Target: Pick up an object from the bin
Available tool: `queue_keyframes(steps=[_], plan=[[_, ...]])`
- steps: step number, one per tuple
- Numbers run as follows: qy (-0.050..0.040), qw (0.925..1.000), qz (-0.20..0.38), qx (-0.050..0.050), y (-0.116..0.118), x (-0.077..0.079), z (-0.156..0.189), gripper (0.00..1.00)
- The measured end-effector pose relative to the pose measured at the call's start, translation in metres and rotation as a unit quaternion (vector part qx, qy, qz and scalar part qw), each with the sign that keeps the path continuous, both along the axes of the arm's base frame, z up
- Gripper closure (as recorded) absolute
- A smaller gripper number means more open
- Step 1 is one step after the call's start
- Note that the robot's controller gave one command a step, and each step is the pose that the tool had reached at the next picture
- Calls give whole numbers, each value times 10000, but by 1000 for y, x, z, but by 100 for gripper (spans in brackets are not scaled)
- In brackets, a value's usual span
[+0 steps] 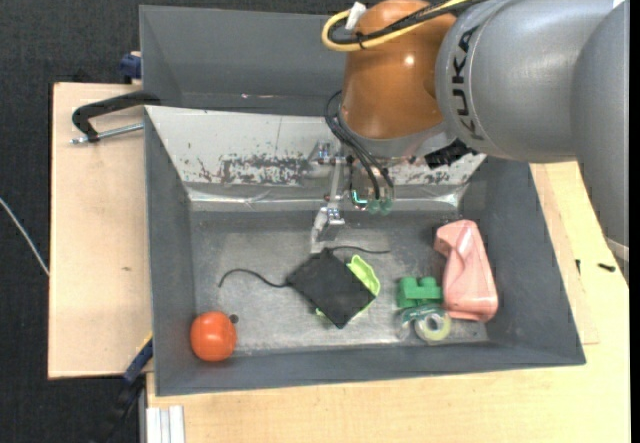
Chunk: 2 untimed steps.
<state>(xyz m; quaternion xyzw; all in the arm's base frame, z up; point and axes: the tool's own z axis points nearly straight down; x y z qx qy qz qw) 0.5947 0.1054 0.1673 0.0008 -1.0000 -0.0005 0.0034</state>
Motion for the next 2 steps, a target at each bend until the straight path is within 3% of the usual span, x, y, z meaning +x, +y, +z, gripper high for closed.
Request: queue_keyframes(steps=[1, 2], plan=[[-42, 10000, -7, 4, 0, 2, 5, 0], [-73, 9998, 181, 6, 3, -3, -46, 0]])
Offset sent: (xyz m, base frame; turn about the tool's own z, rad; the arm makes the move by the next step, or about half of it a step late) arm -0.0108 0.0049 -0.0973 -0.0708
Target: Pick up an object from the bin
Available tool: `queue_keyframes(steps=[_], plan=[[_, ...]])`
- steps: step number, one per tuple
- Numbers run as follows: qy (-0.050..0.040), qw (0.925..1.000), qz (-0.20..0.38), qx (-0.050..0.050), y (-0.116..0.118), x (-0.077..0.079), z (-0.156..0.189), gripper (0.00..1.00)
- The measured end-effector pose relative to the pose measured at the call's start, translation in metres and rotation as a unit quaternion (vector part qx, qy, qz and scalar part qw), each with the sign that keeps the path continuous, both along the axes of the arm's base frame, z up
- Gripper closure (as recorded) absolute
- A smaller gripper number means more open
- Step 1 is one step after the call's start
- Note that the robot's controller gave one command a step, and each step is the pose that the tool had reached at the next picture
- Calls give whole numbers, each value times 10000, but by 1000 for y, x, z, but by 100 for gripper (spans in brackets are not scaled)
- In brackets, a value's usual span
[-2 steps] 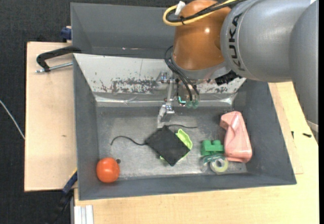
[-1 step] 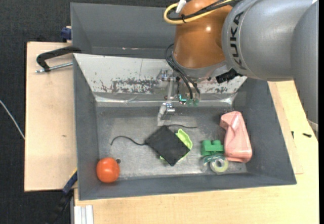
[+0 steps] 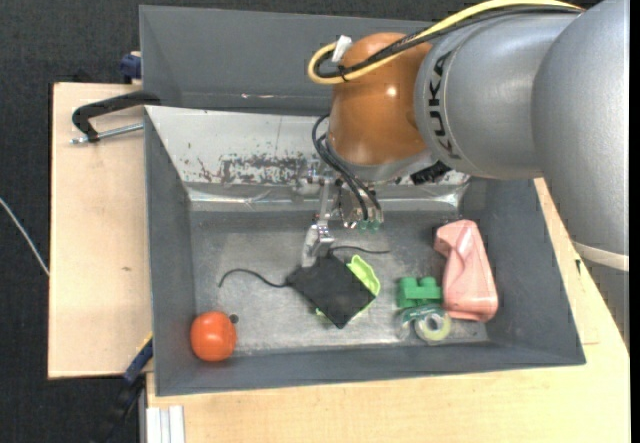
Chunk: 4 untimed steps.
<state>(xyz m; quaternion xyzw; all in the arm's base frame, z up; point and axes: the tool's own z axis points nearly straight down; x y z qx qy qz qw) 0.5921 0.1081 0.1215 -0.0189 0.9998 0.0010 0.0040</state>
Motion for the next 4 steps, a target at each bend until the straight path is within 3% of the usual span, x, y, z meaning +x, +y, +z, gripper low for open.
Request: queue_keyframes(steps=[1, 2, 3, 4], plan=[[65, 9993, 369, -10, 6, -4, -35, 0], [25, 9950, 993, -9, 9, -59, -29, 0], [9, 9871, 1604, -4, 9, -90, -46, 100], [10, 9871, 1603, -4, 9, -90, -46, 100]])
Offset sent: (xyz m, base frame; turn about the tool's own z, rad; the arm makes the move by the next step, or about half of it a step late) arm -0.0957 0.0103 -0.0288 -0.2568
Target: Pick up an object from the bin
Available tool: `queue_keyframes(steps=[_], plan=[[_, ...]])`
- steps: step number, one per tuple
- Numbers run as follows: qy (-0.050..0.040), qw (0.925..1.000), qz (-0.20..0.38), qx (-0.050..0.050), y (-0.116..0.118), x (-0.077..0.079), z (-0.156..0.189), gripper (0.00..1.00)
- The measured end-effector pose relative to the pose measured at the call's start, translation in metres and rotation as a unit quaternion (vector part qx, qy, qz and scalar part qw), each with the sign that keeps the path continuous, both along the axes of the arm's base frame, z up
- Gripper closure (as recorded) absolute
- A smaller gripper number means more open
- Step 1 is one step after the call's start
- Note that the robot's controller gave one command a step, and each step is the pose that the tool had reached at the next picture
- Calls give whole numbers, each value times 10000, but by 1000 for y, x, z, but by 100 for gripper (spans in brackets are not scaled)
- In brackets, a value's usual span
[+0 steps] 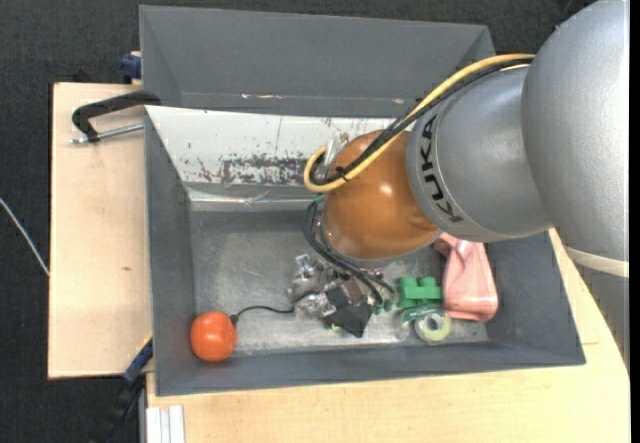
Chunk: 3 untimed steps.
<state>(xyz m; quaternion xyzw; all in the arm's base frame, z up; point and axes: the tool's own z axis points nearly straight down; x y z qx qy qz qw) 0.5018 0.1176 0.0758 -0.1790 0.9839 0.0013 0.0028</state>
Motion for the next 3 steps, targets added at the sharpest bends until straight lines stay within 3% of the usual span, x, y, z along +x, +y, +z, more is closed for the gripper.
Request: queue_keyframes(steps=[2, 3], plan=[[0, 10000, -85, -4, -13, 13, 72, 100], [-1, 10000, 19, -7, -1, 12, 94, 100]])
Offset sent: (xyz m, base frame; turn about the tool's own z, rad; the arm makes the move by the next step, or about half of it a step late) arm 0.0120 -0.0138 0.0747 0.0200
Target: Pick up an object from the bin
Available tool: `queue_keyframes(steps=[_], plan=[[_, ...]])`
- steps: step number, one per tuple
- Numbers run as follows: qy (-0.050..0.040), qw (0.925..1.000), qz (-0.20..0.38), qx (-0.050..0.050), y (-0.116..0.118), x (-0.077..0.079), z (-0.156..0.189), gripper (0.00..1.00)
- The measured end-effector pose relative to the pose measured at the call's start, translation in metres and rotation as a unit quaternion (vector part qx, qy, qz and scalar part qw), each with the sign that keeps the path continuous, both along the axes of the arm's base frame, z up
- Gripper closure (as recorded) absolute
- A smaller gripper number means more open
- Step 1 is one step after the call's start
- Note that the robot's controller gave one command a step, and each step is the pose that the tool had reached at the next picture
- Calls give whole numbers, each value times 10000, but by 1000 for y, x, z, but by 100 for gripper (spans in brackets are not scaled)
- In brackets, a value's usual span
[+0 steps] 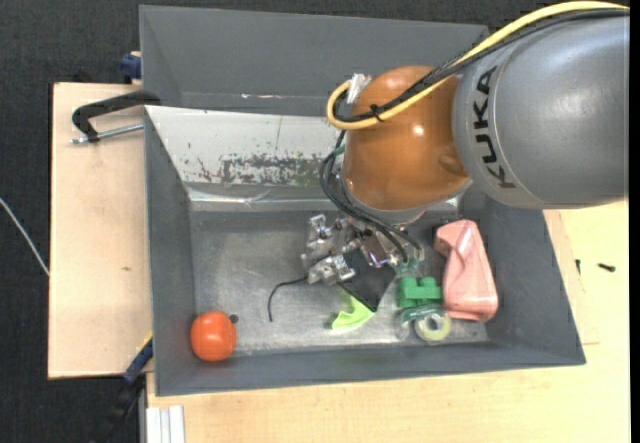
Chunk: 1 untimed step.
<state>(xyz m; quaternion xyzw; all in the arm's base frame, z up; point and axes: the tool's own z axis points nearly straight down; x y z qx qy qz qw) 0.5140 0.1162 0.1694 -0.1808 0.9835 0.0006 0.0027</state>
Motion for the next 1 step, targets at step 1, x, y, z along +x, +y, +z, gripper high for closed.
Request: queue_keyframes(steps=[1], plan=[[28, 9981, 623, -4, -4, 1, 52, 100]])
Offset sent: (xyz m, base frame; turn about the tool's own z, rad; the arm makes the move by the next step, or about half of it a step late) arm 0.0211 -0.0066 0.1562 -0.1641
